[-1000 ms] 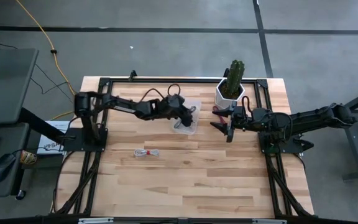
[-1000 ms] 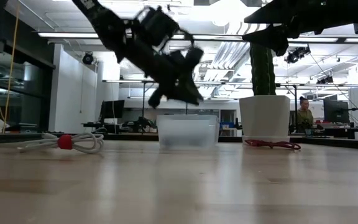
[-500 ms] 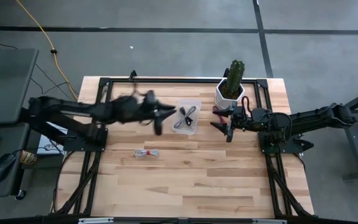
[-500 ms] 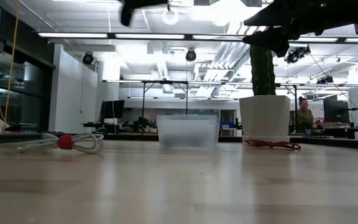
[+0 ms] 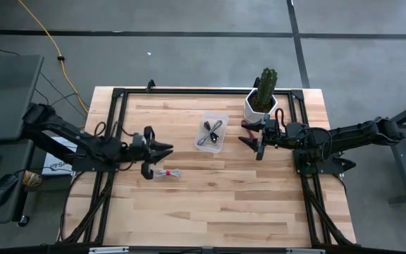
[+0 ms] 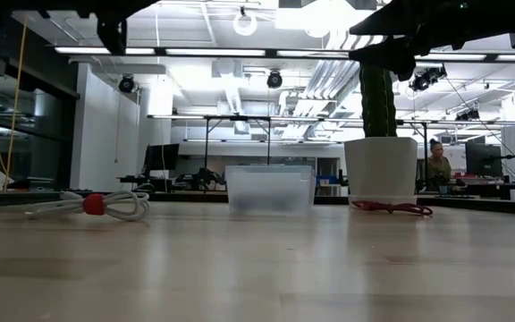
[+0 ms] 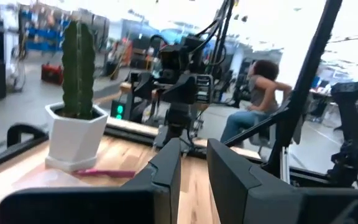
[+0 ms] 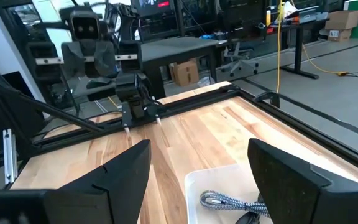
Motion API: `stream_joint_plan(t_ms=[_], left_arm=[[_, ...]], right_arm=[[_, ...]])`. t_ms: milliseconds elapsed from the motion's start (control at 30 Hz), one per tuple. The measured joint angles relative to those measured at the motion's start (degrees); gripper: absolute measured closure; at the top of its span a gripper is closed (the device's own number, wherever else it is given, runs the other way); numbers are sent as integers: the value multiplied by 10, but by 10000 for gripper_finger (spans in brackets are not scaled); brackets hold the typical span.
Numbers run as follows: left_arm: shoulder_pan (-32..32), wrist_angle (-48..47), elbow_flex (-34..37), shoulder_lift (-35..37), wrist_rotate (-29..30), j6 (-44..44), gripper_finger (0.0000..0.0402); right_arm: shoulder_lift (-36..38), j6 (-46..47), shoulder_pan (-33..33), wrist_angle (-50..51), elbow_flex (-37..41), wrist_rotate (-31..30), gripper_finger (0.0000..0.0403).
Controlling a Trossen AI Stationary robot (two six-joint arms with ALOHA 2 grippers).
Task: Pick and place USB-C Cables
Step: Put the white charger cable into the transparent bin
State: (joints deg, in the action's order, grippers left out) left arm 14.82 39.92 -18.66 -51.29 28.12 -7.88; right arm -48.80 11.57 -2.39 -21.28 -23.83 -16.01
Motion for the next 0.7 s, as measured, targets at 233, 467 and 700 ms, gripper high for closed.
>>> stream_joint_plan(t_ms=[233, 467, 700], left_arm=[[1, 33, 23, 0, 2, 26, 342], [-6, 33, 23, 0, 8, 25, 342], [-6, 32, 23, 0, 8, 21, 342]], right_arm=[[0, 4, 0, -2, 0, -10, 142], [0, 5, 0, -2, 0, -11, 142], [0, 6, 0, -2, 0, -11, 142]])
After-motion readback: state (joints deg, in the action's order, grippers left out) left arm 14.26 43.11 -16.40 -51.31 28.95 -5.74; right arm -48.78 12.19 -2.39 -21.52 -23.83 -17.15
